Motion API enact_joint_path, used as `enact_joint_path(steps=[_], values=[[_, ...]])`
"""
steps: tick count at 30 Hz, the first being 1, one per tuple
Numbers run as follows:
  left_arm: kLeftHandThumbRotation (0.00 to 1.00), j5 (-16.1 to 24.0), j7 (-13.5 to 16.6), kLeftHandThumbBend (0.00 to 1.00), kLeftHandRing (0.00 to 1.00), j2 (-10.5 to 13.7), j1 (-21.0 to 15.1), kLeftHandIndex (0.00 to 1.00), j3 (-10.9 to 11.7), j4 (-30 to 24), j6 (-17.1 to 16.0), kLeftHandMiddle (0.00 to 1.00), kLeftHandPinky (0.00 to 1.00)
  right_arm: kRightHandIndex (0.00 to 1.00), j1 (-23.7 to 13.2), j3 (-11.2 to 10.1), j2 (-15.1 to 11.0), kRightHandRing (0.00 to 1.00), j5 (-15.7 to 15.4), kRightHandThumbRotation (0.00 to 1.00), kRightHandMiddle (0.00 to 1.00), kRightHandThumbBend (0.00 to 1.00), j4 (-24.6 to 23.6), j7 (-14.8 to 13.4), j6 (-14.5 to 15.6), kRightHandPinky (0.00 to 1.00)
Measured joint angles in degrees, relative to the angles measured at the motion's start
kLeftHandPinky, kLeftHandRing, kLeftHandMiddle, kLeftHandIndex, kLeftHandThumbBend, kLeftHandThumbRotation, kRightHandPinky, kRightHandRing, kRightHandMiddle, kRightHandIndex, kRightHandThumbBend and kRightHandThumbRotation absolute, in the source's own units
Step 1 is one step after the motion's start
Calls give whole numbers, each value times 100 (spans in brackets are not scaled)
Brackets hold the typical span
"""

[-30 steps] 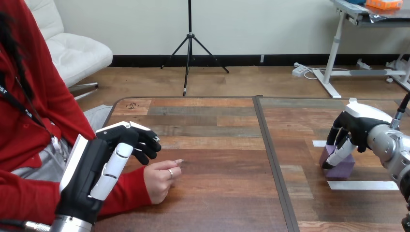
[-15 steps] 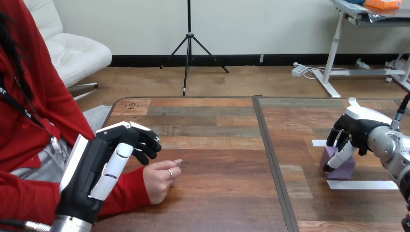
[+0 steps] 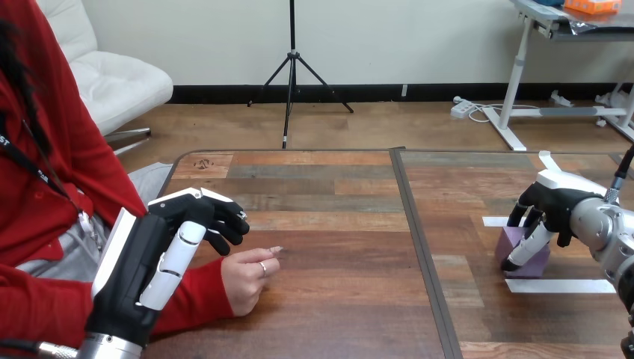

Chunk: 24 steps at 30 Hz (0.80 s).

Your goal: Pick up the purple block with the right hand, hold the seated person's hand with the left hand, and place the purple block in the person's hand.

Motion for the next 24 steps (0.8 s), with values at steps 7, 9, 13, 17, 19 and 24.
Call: enact_joint_path(steps=[7,9,13,17,19,24], values=[[100,0,-1,55,49,0,0,49,1,0,-3,52,40,72,0,0,0,68,0,24,73,87,0,31,0,57],[100,1,-1,55,49,0,0,49,1,0,-3,52,40,73,0,0,0,68,0,25,73,88,0,35,1,57],[100,2,-1,55,49,0,0,49,1,0,-2,52,40,74,0,-3,0,69,11,28,74,90,0,73,13,58],[100,1,-1,55,50,0,0,49,1,0,-2,52,41,75,0,-4,0,70,13,30,75,93,0,126,27,59],[100,1,-1,55,50,0,0,50,1,0,-2,52,41,75,0,-4,0,71,14,30,76,94,0,139,38,59],[100,1,-1,55,50,0,0,49,3,0,-2,52,41,76,0,-4,0,73,16,30,78,95,0,161,83,62]])
